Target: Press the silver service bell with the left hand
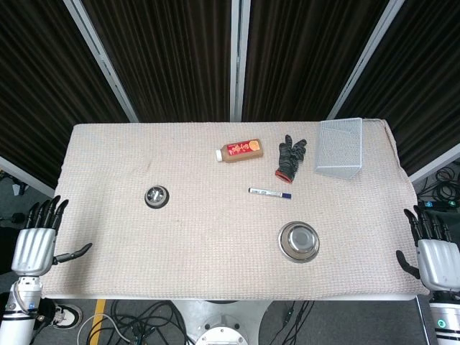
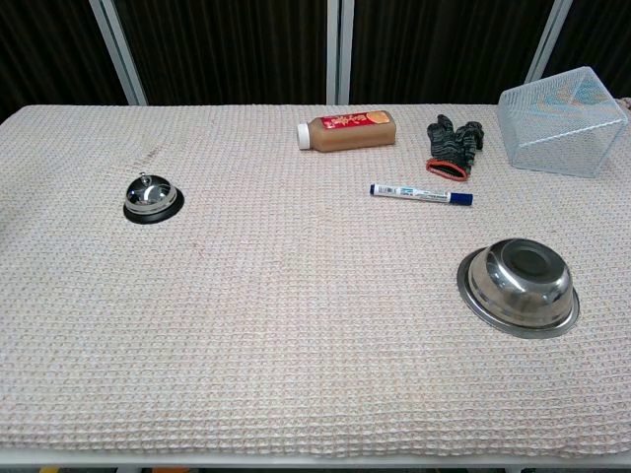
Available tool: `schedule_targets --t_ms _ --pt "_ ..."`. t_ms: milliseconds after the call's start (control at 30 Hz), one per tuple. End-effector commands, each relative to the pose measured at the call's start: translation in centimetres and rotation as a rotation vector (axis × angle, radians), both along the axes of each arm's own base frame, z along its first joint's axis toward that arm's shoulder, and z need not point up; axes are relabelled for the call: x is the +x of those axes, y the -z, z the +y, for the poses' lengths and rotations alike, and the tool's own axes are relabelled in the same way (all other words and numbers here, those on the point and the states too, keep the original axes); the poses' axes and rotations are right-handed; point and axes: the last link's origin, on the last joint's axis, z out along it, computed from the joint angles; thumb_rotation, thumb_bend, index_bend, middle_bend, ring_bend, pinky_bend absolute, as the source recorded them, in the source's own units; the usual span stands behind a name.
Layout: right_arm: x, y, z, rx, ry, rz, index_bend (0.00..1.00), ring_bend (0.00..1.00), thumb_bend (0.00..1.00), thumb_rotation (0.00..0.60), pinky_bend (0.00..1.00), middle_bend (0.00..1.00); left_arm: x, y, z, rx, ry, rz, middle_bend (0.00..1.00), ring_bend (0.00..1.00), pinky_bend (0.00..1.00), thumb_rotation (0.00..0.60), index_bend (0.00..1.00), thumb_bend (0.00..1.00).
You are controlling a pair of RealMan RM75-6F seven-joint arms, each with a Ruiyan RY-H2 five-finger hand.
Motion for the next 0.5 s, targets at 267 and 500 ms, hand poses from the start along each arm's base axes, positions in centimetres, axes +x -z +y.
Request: schedule_targets --t_ms 267,500 --pt "0.0 0.0 0.0 -0.001 0.001 0.000 0.00 0.00 0.23 0.600 0.00 0.00 0.1 0.0 0.1 -0.002 0.000 -0.002 0.00 0.00 0.00 0.136 0.00 0.00" --pt "0.0 -0.1 -0.1 -0.007 0.004 -0.009 0.00 0.00 0.23 0.600 0.00 0.00 0.8 0.3 1.1 -0.027 0.026 -0.002 0.00 0.00 0.00 0.136 0.00 0.00"
